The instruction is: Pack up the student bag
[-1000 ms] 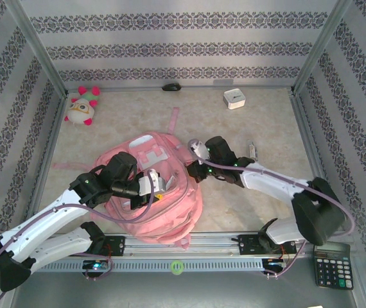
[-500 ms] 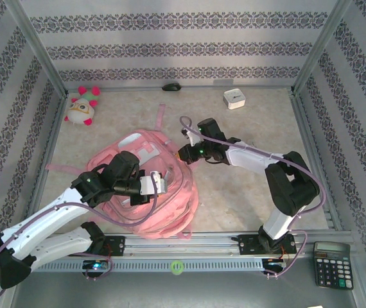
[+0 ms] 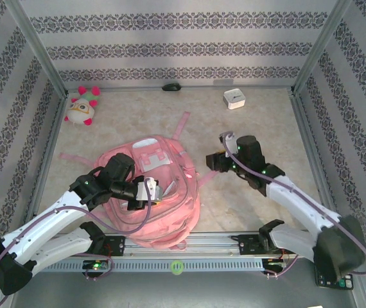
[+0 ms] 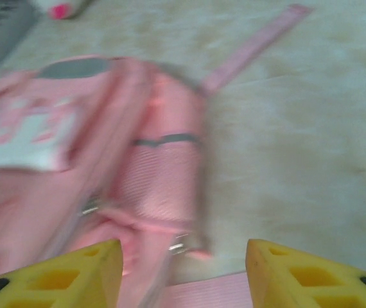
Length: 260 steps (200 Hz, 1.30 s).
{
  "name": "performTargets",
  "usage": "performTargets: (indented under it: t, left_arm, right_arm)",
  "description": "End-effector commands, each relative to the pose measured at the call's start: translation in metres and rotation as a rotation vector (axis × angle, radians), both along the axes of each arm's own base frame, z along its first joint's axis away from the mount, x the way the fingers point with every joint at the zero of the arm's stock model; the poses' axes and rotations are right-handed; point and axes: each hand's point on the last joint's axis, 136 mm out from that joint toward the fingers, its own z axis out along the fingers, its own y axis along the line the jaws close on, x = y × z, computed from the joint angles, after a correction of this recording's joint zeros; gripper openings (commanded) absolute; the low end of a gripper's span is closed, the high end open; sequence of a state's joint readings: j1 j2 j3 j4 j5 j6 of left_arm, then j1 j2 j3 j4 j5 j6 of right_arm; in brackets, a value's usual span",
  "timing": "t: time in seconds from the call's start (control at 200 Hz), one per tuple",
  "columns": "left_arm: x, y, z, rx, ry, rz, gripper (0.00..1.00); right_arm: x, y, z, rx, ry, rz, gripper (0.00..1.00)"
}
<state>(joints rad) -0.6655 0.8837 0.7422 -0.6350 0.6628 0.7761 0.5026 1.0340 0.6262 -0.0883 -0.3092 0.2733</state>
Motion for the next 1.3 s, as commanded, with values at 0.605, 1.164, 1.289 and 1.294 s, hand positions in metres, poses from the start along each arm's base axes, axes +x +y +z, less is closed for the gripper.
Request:
performTargets:
  t: [0.605, 1.164, 1.289, 1.294]
  left_arm:
    - [0.092, -0.089, 0.045, -0.256, -0.275, -0.125, 0.0]
    - [0.037, 0.008, 0.026, -0.151, -0.277, 0.122, 0.0]
    - [0.031, 0.015, 0.021, -0.134, -0.277, 0.12, 0.0]
    - [0.031, 0.015, 0.02, -0.132, -0.276, 0.118, 0.0]
  right_arm:
    - [-0.085, 0.097, -0.061, 0.195, 0.194, -0.02, 0.3]
    - [-0.085, 0.075, 0.006, 0.048, -0.06, 0.398, 0.61]
    - [-0.065, 0.054, 0.014, -0.105, -0.233, 0.613, 0.65]
    - [-0.063, 0.054, 0.015, -0.112, -0.244, 0.621, 0.65]
